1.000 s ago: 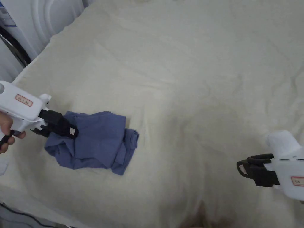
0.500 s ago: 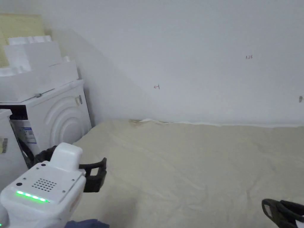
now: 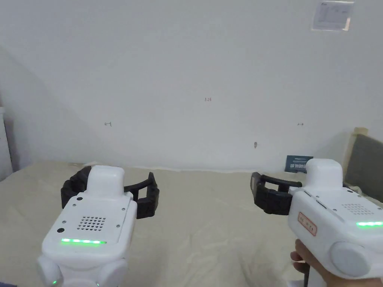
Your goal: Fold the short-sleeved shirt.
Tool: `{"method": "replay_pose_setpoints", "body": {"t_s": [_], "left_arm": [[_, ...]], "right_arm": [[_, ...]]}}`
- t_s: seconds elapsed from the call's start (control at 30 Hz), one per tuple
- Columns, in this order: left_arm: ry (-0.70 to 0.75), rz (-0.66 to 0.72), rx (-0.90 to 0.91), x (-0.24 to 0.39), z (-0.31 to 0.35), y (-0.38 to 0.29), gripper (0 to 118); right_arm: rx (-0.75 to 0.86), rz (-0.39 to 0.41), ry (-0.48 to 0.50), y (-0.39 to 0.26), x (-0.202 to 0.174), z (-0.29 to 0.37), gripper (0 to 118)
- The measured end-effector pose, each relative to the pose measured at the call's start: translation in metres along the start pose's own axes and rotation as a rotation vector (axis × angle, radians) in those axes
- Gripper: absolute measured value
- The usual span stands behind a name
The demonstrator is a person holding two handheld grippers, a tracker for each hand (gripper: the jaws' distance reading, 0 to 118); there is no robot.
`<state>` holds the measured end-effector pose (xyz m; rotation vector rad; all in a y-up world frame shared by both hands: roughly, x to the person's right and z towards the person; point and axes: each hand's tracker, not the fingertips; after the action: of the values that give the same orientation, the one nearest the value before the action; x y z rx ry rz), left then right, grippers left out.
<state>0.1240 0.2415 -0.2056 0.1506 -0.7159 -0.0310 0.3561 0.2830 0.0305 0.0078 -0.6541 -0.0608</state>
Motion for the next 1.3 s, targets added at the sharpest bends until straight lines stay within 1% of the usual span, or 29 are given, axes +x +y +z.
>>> {"method": "replay_pose_setpoints", "body": {"t_s": [0.03,0.1,0.17,0.27,0.33,0.37,0.4,0.5,0.6,0.73,0.77,0.8,0.83,0.87,0.9,0.93,0.97,1.0,1.03,1.07,1.1,1.13,1.17,1.2,1.23,1.27,1.3], "left_arm": [[-0.017,-0.007,0.004,0.002,0.001,0.005,111],[-0.003,-0.028,0.004,0.005,0.0,0.014,112],[0.023,-0.05,-0.006,0.007,-0.002,0.023,114],[0.047,-0.068,-0.005,0.007,-0.008,0.03,114],[0.051,-0.08,-0.008,0.006,-0.009,0.033,114],[0.043,-0.076,-0.019,0.005,-0.01,0.034,114],[0.033,-0.072,-0.03,0.004,-0.011,0.034,114],[0.031,-0.066,-0.043,0.001,-0.013,0.031,114],[0.019,-0.034,-0.052,-0.005,-0.013,0.028,114],[0.009,-0.03,-0.066,-0.008,-0.014,0.026,114],[0.006,-0.026,-0.065,-0.008,-0.014,0.025,114],[0.006,-0.024,-0.067,-0.009,-0.014,0.025,114],[0.004,-0.021,-0.07,-0.009,-0.015,0.025,114],[0.002,-0.018,-0.071,-0.01,-0.015,0.024,114],[0.003,-0.017,-0.072,-0.01,-0.015,0.023,114],[0.004,-0.017,-0.073,-0.01,-0.016,0.023,114],[0.001,-0.016,-0.076,-0.01,-0.017,0.022,114],[-0.001,-0.012,-0.079,-0.01,-0.017,0.021,114],[-0.001,-0.008,-0.082,-0.01,-0.017,0.02,114],[0.0,-0.008,-0.082,-0.01,-0.018,0.019,114],[0.001,-0.01,-0.084,-0.009,-0.018,0.018,114],[0.002,-0.012,-0.089,-0.009,-0.019,0.018,114],[-0.002,-0.008,-0.094,-0.009,-0.019,0.017,114],[-0.004,-0.006,-0.095,-0.009,-0.019,0.017,114],[-0.002,-0.006,-0.094,-0.008,-0.019,0.016,114],[0.002,-0.008,-0.09,-0.008,-0.019,0.014,114],[0.004,-0.009,-0.089,-0.007,-0.019,0.014,114]], "right_arm": [[-0.027,-0.022,-0.03,-0.002,0.005,0.003,118],[-0.05,-0.064,-0.075,0.001,0.01,0.002,118],[-0.09,-0.082,-0.126,-0.002,0.012,0.003,118],[-0.135,-0.04,-0.119,0.0,0.007,-0.002,118],[-0.141,0.002,-0.089,-0.005,0.001,0.001,118],[-0.15,0.025,-0.083,-0.006,-0.003,-0.001,118],[-0.16,0.03,-0.084,-0.005,-0.008,-0.003,118],[-0.187,0.065,-0.162,-0.007,-0.023,-0.006,118],[-0.183,0.074,-0.163,-0.011,-0.028,-0.009,118],[-0.206,0.007,-0.067,-0.012,-0.023,-0.009,118],[-0.198,0.01,-0.09,-0.011,-0.025,-0.01,118],[-0.166,0.002,-0.136,-0.011,-0.024,-0.01,118],[-0.106,-0.034,-0.144,-0.013,-0.023,-0.008,118],[-0.148,-0.057,-0.117,-0.01,-0.019,-0.009,118],[-0.198,-0.108,-0.084,-0.006,-0.015,-0.012,118],[-0.264,-0.179,-0.053,0.001,-0.009,-0.015,118],[-0.288,-0.221,0.011,0.002,-0.001,-0.014,118],[-0.272,-0.24,0.038,0.003,0.003,-0.013,118],[-0.249,-0.287,0.052,0.003,0.007,-0.012,118],[-0.222,-0.362,0.081,0.001,0.013,-0.011,118],[-0.218,-0.412,0.106,0.0,0.019,-0.008,118],[-0.225,-0.457,0.141,-0.001,0.025,-0.006,118],[-0.188,-0.493,0.179,-0.003,0.033,-0.003,118],[-0.129,-0.534,0.184,-0.006,0.037,-0.001,118],[-0.083,-0.522,0.159,-0.008,0.039,0.001,118],[-0.024,-0.488,0.112,-0.011,0.038,0.004,118],[0.043,-0.431,0.083,-0.015,0.038,0.008,118]]}}
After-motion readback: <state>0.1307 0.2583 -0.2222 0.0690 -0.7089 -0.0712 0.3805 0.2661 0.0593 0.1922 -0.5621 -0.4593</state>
